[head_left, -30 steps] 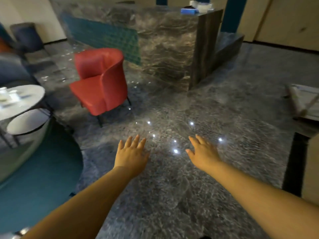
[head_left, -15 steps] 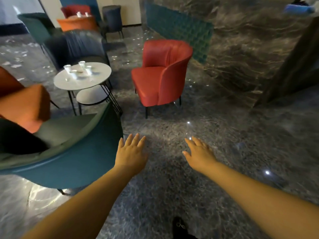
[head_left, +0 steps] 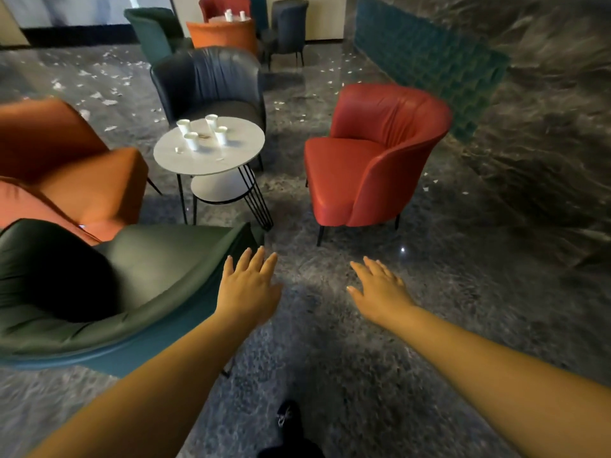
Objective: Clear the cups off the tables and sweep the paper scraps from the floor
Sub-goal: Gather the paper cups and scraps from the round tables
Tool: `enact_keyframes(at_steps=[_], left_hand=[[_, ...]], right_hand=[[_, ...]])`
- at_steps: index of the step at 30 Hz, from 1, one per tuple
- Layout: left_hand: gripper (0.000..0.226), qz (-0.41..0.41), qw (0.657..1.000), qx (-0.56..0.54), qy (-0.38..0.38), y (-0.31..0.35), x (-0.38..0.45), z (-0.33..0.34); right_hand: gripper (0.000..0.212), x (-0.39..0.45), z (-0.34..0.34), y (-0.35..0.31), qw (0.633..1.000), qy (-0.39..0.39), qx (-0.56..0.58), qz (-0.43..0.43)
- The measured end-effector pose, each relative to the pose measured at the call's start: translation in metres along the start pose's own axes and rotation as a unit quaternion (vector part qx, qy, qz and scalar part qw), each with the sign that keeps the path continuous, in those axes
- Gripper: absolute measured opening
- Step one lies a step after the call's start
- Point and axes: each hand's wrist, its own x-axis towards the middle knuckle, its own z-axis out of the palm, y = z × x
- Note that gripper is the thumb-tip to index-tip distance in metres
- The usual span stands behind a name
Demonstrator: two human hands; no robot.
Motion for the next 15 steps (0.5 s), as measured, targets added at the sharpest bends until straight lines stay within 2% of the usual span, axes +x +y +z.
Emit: enact_keyframes(at_steps=[5,15], left_hand=[[0.064,0.001,1.000,-0.005,0.005,-0.027,0.084,-0.003],[0.065,0.015,1.000,-0.004,-0.005,-0.069,0.255,-0.016]], right_hand=[[0.062,0.090,-0.017,-0.014,1.000,0.012,0.000,-0.013],[0.061,0.241,-0.065,-0.033,0.999,0.029,0.016,0.015]])
